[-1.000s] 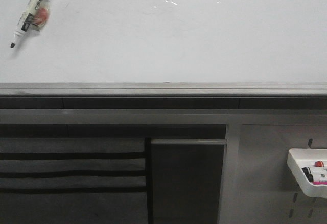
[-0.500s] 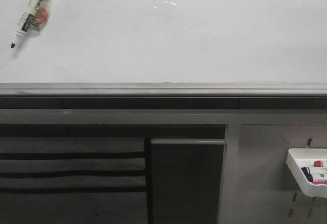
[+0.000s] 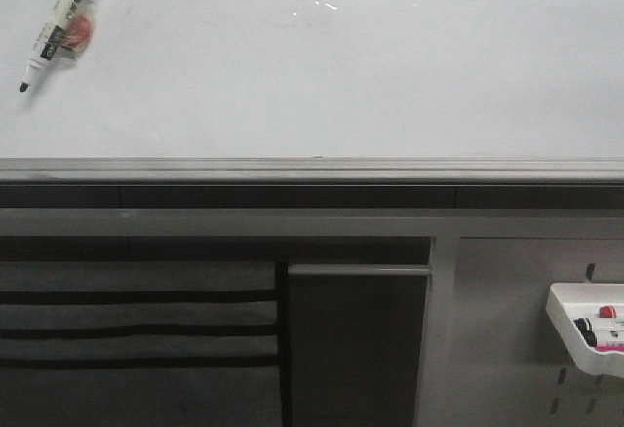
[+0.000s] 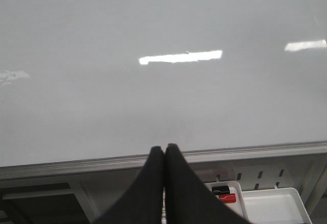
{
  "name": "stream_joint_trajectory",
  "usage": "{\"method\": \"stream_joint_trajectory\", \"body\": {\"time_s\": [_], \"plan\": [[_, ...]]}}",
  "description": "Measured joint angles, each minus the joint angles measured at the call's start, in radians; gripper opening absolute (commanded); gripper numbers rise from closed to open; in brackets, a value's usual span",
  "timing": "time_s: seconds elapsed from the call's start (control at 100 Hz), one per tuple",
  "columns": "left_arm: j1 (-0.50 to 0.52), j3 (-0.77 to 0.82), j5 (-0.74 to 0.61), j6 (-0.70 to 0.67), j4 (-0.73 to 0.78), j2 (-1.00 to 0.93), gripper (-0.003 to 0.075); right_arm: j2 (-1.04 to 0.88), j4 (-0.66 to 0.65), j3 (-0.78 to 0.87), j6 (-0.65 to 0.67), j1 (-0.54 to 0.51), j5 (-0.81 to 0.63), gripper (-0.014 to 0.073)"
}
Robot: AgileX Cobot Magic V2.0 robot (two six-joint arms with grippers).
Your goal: Write number 3 on whiteboard
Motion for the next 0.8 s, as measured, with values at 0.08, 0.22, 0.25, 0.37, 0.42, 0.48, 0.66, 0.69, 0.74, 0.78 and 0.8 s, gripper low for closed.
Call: {"method": "stream_joint_trajectory", "body": {"time_s": [0.08,0.22,0.25,0.37,0.42,0.48,0.66,0.69,0.74,0.78,0.8], "plan": [[-0.01,0.0,0.0,0.0,0.0,0.0,-0.0018,0.0,0.0,0.0,0.0,0.0,0.001,-0.0069],[-0.047,0.0,-0.006,0.0,0.028,0.0,0.0066,0.0,-0.032,0.0,0.0,0.0,0.001,0.011],[-0.054,0.0,-0.006,0.0,0.032,0.0,0.0113,0.0,-0.046,0.0,0.0,0.0,0.001,0.017],[-0.077,0.0,-0.008,0.0,0.055,0.0,0.0373,0.0,-0.093,0.0,0.0,0.0,0.001,0.0398],[-0.081,0.0,-0.008,0.0,0.057,0.0,0.0463,0.0,-0.1,0.0,0.0,0.0,0.001,0.0446],[-0.081,-0.002,-0.008,0.0,0.06,0.0,0.0522,0.0,-0.104,0.0,0.0,0.0,0.001,0.0461],[-0.083,-0.002,-0.008,0.0,0.062,0.0,0.0513,0.0,-0.106,0.0,0.0,0.0,0.002,0.0456],[-0.083,-0.002,-0.008,0.0,0.062,0.0,0.0511,0.0,-0.105,0.0,-0.002,0.0,0.002,0.0456],[-0.083,-0.002,-0.008,0.0,0.064,0.0,0.0503,0.0,-0.105,0.0,-0.002,0.0,0.002,0.0456],[-0.083,-0.002,-0.01,0.0,0.064,0.0,0.0494,0.0,-0.105,0.0,-0.002,0.0,0.002,0.0456],[-0.083,-0.002,-0.01,0.0,0.064,0.0,0.0489,0.0,-0.105,0.0,-0.002,0.0,0.002,0.0456]]}}
